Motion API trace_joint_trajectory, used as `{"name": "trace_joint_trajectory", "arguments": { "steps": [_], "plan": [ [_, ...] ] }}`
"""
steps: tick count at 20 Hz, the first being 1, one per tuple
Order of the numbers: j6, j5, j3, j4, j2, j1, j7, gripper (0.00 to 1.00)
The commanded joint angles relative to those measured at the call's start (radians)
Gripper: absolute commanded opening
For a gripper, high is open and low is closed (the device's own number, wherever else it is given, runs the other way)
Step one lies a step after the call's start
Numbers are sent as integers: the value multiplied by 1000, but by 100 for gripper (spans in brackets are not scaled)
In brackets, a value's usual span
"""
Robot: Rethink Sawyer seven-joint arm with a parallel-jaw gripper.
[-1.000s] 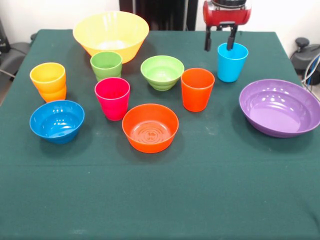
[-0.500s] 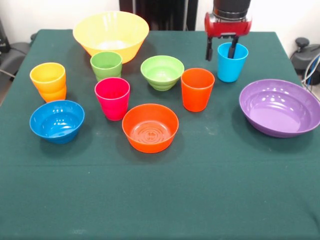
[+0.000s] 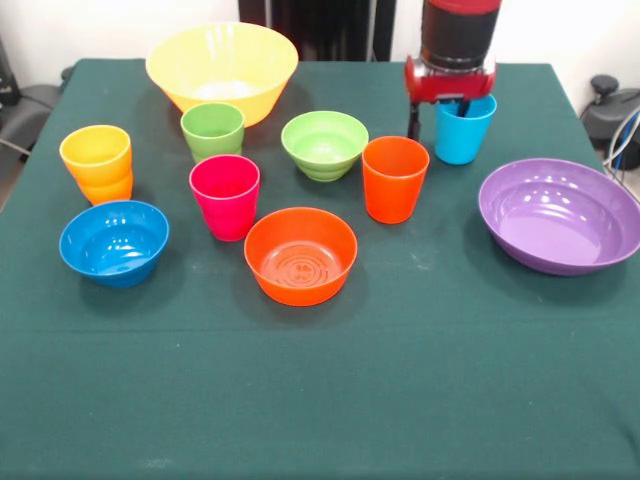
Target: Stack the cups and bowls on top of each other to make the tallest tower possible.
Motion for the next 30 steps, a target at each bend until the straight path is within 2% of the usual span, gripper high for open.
{"name": "trace_joint_trajectory", "arguments": {
  "steps": [1, 4, 5, 8, 11, 18, 22, 24, 27, 30],
  "plan": [
    [-71, -26, 49, -161, 139, -4, 98, 100],
    [-76, -35, 46, -178, 149, -5, 93, 100],
    [-69, -34, 41, -180, 148, -1, 101, 0],
    [-36, -25, 43, -188, 142, 2, 98, 0],
    [6, -38, 10, -183, 99, 42, 89, 0],
    [43, -29, 25, -163, 54, 41, 93, 0],
    [110, -20, 36, -147, -7, 41, 83, 0],
    [160, -16, 57, -125, -58, 23, 69, 0],
    [302, 4, 100, -91, -174, -16, 37, 0],
    [404, 23, 128, -102, -231, -42, 24, 0]
  ]
}}
